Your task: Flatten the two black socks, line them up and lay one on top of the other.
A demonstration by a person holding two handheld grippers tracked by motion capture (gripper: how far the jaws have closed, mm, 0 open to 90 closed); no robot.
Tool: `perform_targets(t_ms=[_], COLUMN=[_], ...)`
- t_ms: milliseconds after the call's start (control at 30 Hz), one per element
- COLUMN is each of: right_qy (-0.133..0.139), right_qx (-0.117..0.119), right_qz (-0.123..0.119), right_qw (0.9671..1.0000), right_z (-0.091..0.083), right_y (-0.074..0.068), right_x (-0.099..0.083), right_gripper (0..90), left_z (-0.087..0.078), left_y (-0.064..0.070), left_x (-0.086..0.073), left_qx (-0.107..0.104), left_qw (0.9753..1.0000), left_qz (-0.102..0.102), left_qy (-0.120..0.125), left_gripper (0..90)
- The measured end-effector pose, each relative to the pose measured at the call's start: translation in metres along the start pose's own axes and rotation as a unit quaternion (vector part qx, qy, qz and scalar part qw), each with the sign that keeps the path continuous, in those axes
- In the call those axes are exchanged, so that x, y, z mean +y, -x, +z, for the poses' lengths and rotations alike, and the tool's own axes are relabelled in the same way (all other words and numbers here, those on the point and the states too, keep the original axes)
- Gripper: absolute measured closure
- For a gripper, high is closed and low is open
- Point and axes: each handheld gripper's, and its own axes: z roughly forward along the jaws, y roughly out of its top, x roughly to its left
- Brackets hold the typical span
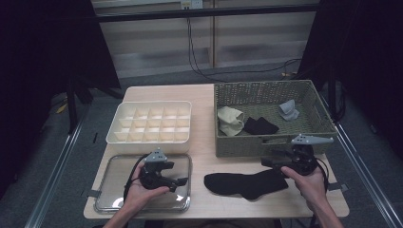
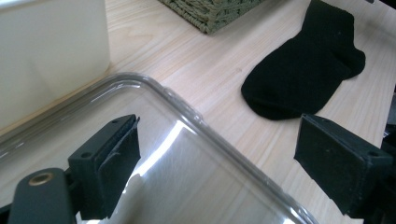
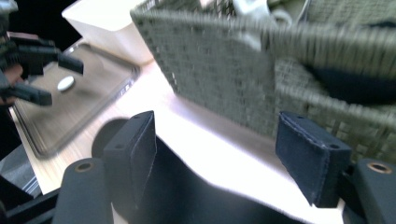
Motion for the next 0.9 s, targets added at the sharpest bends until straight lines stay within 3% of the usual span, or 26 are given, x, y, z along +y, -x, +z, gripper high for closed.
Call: perform_targets(t_ms=[200,300,400,667,900], right_qy=[0.019,0.019,0.017,-0.008,-0.037], right_qx=[0.0,-0.008,-0.015,-0.027,-0.036], right_qz=[-0.004,-0.011,-0.013,-0.016,-0.016], right_qw=[0.9998,0.9997,0.9997,0.9995,0.9986], right_z=[-0.001,-0.003,-0.003,0.013,0.033], right_y=[-0.003,-0.003,0.0,0.023,0.039], right_x=[0.022,0.035,0.048,0.078,0.103], right_gripper=[29.4,29.3,31.3,40.4,45.2], left_z=[-0.011,-0.017,-0.023,-0.027,-0.02], left_y=[-0.002,-0.004,-0.006,-0.01,-0.01], left_x=[-0.008,-0.014,-0.017,-0.017,-0.013], left_qx=[0.011,0.017,0.015,0.027,0.025], left_qw=[0.9999,0.9998,0.9998,0.9995,0.9996], left_qz=[0.003,-0.005,0.004,0.0,-0.001], left_qy=[-0.001,0.004,0.007,0.015,0.016], left_gripper=[13.7,13.7,12.0,11.3,11.0])
